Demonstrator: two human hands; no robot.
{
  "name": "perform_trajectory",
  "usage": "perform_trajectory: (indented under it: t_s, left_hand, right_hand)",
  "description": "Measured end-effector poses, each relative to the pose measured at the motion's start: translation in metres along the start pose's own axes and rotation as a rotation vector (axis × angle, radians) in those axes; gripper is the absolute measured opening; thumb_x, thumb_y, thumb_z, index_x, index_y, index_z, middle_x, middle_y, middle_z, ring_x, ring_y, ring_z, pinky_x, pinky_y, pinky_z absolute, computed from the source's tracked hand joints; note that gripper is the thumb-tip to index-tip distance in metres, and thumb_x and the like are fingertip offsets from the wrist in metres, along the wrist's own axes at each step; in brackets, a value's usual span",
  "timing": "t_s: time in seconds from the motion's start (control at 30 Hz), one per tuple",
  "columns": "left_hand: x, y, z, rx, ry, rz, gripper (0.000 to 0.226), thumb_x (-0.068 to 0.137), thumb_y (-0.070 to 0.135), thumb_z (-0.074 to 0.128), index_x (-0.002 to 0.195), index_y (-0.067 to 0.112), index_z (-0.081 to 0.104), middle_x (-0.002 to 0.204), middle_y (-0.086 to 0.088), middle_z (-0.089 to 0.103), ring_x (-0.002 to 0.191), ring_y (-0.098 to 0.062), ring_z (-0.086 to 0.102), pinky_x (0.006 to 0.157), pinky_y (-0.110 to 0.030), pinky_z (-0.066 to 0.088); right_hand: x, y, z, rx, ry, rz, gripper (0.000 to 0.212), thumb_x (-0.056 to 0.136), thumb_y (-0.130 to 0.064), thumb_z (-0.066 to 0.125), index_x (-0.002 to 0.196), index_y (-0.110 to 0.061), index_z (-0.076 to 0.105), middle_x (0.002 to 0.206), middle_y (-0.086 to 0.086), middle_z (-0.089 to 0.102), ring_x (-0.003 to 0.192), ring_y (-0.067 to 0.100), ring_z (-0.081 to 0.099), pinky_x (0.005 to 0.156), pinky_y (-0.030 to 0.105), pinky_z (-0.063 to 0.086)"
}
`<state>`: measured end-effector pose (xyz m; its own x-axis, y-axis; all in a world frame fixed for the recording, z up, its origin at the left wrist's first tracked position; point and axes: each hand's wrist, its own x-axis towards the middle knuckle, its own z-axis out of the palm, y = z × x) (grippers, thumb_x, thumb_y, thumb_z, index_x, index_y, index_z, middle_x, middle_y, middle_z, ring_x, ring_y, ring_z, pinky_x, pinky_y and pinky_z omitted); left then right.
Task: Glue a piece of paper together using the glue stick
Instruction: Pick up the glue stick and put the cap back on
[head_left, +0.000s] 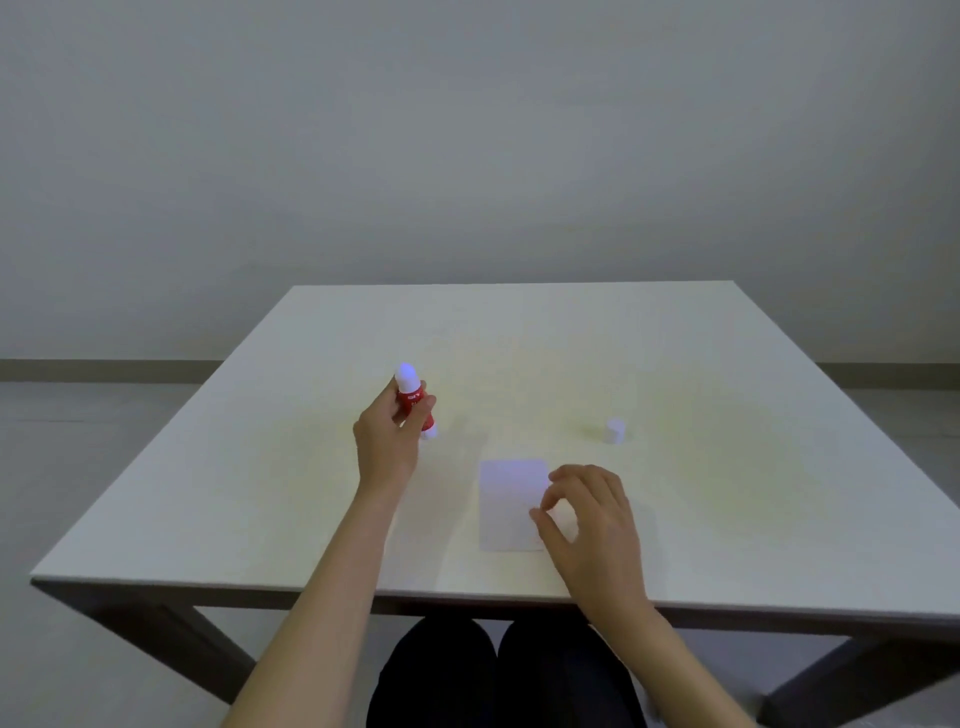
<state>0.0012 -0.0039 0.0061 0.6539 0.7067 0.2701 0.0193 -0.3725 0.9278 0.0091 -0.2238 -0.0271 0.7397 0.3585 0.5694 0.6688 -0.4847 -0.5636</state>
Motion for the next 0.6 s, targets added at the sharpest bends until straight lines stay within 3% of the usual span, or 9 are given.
perform_trajectory:
  t_s: [0.07, 0.13, 0.2, 0.27, 0.33, 0.43, 0.53, 0.6]
  left_hand:
    - [-0.002, 0.017, -0.004, -0.121, -0.122, -0.010, 0.013, 0.089, 0.024, 0.060, 0.083, 0.015, 0.068, 0.074, 0.013, 0.073, 0.080, 0.011, 0.062, 0.077, -0.014, 0.043]
    - [-0.007, 0.034, -0.006, -0.261, -0.281, -0.001, 0.011, 0.089, 0.023, 0.059, 0.088, 0.026, 0.070, 0.097, 0.015, 0.074, 0.104, 0.001, 0.064, 0.091, -0.021, 0.044]
    - [-0.012, 0.048, -0.007, -0.377, -0.387, 0.023, 0.015, 0.092, 0.020, 0.057, 0.101, 0.027, 0.067, 0.111, 0.006, 0.072, 0.110, -0.011, 0.065, 0.095, -0.024, 0.048]
    - [-0.017, 0.058, -0.008, -0.441, -0.439, 0.036, 0.018, 0.093, 0.017, 0.054, 0.109, 0.018, 0.063, 0.112, 0.002, 0.073, 0.108, -0.014, 0.067, 0.088, -0.019, 0.051]
    - [-0.021, 0.063, -0.008, -0.473, -0.458, 0.035, 0.018, 0.094, 0.015, 0.054, 0.109, 0.013, 0.063, 0.110, -0.001, 0.073, 0.107, -0.016, 0.068, 0.081, -0.018, 0.052]
    - [-0.026, 0.065, -0.009, -0.508, -0.460, 0.031, 0.016, 0.094, 0.013, 0.053, 0.107, 0.010, 0.062, 0.106, -0.002, 0.075, 0.103, -0.018, 0.069, 0.075, -0.018, 0.053]
    - [-0.031, 0.065, -0.009, -0.542, -0.443, 0.030, 0.015, 0.093, 0.014, 0.054, 0.104, 0.011, 0.063, 0.103, -0.002, 0.075, 0.102, -0.020, 0.070, 0.075, -0.022, 0.055]
    - [-0.033, 0.063, -0.009, -0.558, -0.419, 0.024, 0.014, 0.093, 0.013, 0.054, 0.103, 0.011, 0.063, 0.101, -0.001, 0.076, 0.101, -0.020, 0.070, 0.076, -0.022, 0.055]
  right_hand:
    - [0.016, -0.017, 0.000, 0.283, -0.078, 0.212, 0.011, 0.083, -0.022, 0.068, 0.084, -0.023, 0.057, 0.096, -0.011, 0.062, 0.091, 0.012, 0.059, 0.074, 0.023, 0.044]
    - [0.038, -0.034, 0.002, 0.579, -0.174, 0.495, 0.010, 0.091, -0.039, 0.054, 0.092, -0.030, 0.055, 0.096, -0.009, 0.065, 0.075, 0.012, 0.064, 0.065, 0.022, 0.043]
    - [0.060, -0.046, 0.004, 0.914, -0.352, 0.805, 0.039, 0.094, -0.054, 0.037, 0.105, -0.023, 0.058, 0.089, 0.004, 0.070, 0.055, 0.018, 0.061, 0.053, 0.026, 0.042]
    - [0.072, -0.054, 0.003, 1.194, -0.533, 0.991, 0.064, 0.093, -0.062, 0.029, 0.103, -0.009, 0.063, 0.068, 0.008, 0.067, 0.042, 0.019, 0.050, 0.044, 0.024, 0.037]
    - [0.074, -0.057, 0.004, 1.346, -0.598, 1.008, 0.061, 0.094, -0.058, 0.034, 0.087, -0.006, 0.065, 0.053, 0.003, 0.056, 0.036, 0.014, 0.038, 0.039, 0.021, 0.032]
    - [0.072, -0.057, 0.005, 1.501, -0.610, 0.983, 0.044, 0.096, -0.044, 0.044, 0.079, -0.006, 0.060, 0.051, -0.002, 0.048, 0.036, 0.010, 0.032, 0.037, 0.018, 0.030]
    - [0.066, -0.056, 0.004, 1.579, -0.515, 0.936, 0.027, 0.096, -0.028, 0.050, 0.084, -0.006, 0.059, 0.060, 0.002, 0.057, 0.043, 0.010, 0.045, 0.042, 0.018, 0.038]
    - [0.060, -0.057, 0.008, 1.527, -0.369, 0.793, 0.012, 0.093, -0.015, 0.056, 0.083, -0.009, 0.054, 0.068, 0.005, 0.063, 0.051, 0.012, 0.054, 0.050, 0.019, 0.043]
